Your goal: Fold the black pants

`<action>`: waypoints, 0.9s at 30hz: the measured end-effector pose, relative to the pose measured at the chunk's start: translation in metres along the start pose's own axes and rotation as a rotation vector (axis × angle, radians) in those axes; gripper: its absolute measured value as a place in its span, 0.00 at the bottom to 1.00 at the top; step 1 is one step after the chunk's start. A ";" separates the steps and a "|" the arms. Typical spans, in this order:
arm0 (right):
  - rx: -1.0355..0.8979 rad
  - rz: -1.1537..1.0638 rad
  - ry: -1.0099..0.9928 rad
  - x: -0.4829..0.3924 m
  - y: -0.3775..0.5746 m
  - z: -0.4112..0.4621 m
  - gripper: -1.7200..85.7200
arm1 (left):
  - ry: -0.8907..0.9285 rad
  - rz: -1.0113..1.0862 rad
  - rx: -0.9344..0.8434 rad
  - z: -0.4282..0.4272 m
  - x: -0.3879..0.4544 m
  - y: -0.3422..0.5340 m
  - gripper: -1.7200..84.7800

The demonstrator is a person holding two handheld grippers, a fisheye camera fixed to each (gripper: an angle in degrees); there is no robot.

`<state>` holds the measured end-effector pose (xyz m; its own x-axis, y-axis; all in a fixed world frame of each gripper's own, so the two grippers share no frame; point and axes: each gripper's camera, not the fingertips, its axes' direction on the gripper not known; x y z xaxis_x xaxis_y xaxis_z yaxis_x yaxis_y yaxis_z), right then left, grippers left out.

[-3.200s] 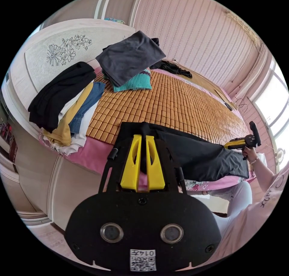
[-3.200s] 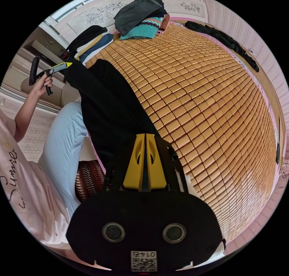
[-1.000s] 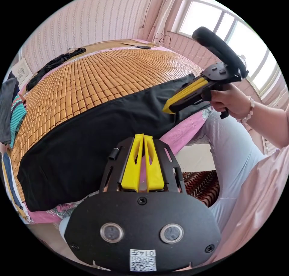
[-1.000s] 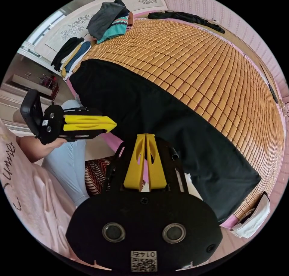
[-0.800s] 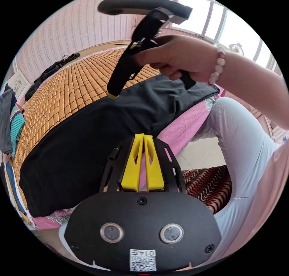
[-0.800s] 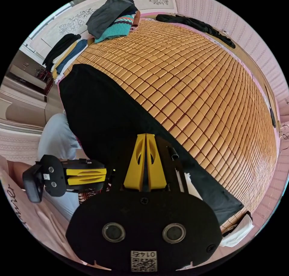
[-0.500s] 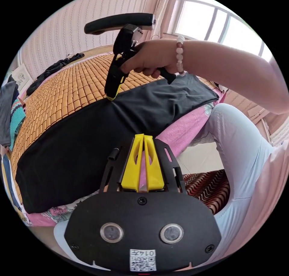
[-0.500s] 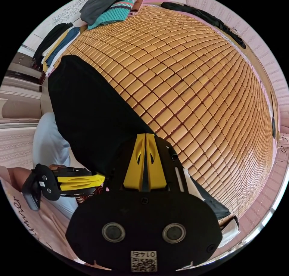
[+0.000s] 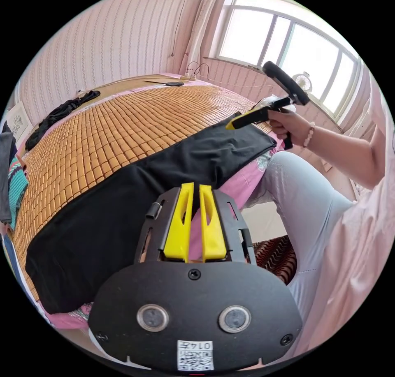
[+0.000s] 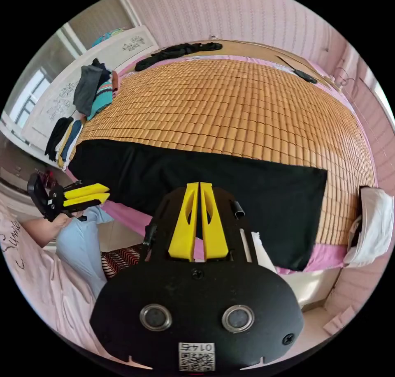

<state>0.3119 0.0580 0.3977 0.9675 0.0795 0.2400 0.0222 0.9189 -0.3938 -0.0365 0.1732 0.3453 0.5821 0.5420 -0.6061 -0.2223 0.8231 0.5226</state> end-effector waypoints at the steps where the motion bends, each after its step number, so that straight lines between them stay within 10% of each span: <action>1: 0.014 0.108 0.054 0.037 0.026 -0.012 0.04 | 0.014 0.011 0.011 0.008 0.002 -0.015 0.09; 10: 0.047 0.577 -0.030 0.208 0.146 -0.018 0.16 | 0.180 0.192 -0.026 0.123 0.044 -0.166 0.14; 27: 0.112 0.531 -0.279 0.305 0.225 -0.011 0.04 | 0.170 0.418 -0.399 0.378 0.169 -0.326 0.15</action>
<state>0.6151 0.2845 0.3730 0.7362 0.6225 0.2657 -0.4869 0.7597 -0.4310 0.4299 -0.0673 0.2992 0.2562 0.8257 -0.5025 -0.7011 0.5166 0.4915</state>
